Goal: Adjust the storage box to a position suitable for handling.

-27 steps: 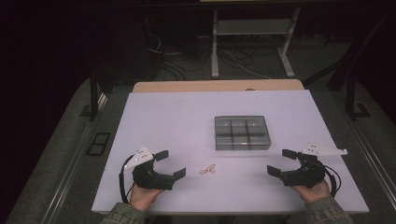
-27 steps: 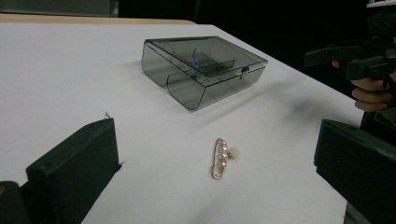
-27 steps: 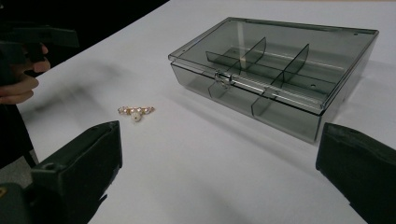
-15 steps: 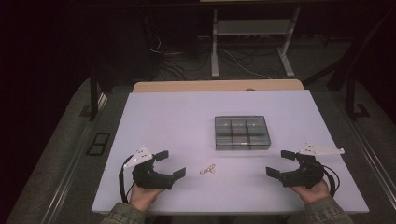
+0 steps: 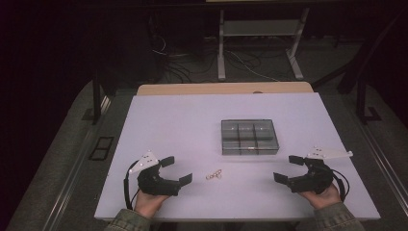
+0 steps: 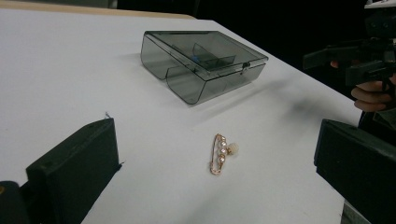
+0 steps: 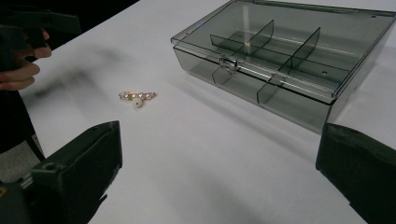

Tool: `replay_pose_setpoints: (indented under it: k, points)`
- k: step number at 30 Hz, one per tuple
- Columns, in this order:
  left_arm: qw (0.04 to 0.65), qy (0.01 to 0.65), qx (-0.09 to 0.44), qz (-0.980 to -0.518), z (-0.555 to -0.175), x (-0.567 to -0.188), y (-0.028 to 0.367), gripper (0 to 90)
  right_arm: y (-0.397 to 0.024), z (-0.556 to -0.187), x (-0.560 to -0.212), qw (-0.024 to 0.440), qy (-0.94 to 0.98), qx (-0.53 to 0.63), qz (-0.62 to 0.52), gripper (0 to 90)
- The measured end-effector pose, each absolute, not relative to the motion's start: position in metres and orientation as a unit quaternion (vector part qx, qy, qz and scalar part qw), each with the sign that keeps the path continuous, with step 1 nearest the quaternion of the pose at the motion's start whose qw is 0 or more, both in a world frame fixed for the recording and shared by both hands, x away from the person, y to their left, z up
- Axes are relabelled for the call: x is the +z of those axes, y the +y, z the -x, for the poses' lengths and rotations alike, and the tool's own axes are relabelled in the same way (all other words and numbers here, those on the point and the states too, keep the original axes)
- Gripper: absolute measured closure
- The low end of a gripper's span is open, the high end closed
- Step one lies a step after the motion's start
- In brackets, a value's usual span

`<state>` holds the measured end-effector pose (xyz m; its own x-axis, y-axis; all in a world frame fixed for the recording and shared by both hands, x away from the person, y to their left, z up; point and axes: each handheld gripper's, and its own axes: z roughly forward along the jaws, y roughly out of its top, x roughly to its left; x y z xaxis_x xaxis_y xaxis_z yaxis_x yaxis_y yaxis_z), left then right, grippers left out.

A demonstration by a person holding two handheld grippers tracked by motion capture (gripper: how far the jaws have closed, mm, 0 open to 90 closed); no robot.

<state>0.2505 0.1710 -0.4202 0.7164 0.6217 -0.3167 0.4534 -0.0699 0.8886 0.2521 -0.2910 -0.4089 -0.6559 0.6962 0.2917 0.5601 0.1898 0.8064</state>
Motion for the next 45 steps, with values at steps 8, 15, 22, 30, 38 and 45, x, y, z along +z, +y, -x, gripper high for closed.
replay_pose_setpoints:
  k: [8, 15, 22, 30, 38, 45]
  points:
    - [0.569, 0.365, 0.069, -0.734, -0.252, -0.421, 0.168, 0.0, -0.288, -0.256, -0.400, 0.065, 0.779, 0.477, -0.401, 0.3]
    - [0.562, 0.359, 0.065, -0.742, -0.254, -0.423, 0.164, 0.0, -0.288, -0.260, -0.394, 0.066, 0.787, 0.470, -0.394, 0.3]
    - [0.557, 0.357, 0.057, -0.748, -0.256, -0.425, 0.161, 0.0, -0.289, -0.266, -0.386, 0.065, 0.791, 0.467, -0.390, 0.3]
    - [0.555, 0.356, 0.055, -0.749, -0.255, -0.426, 0.159, 0.0, -0.286, -0.275, -0.376, 0.063, 0.799, 0.460, -0.382, 0.3]
    - [0.556, 0.356, 0.054, -0.749, -0.255, -0.426, 0.159, 0.0, -0.284, -0.287, -0.364, 0.058, 0.807, 0.453, -0.374, 0.3]
    - [0.558, 0.357, 0.054, -0.747, -0.255, -0.426, 0.160, 0.0, -0.286, -0.296, -0.359, 0.053, 0.809, 0.448, -0.377, 0.3]
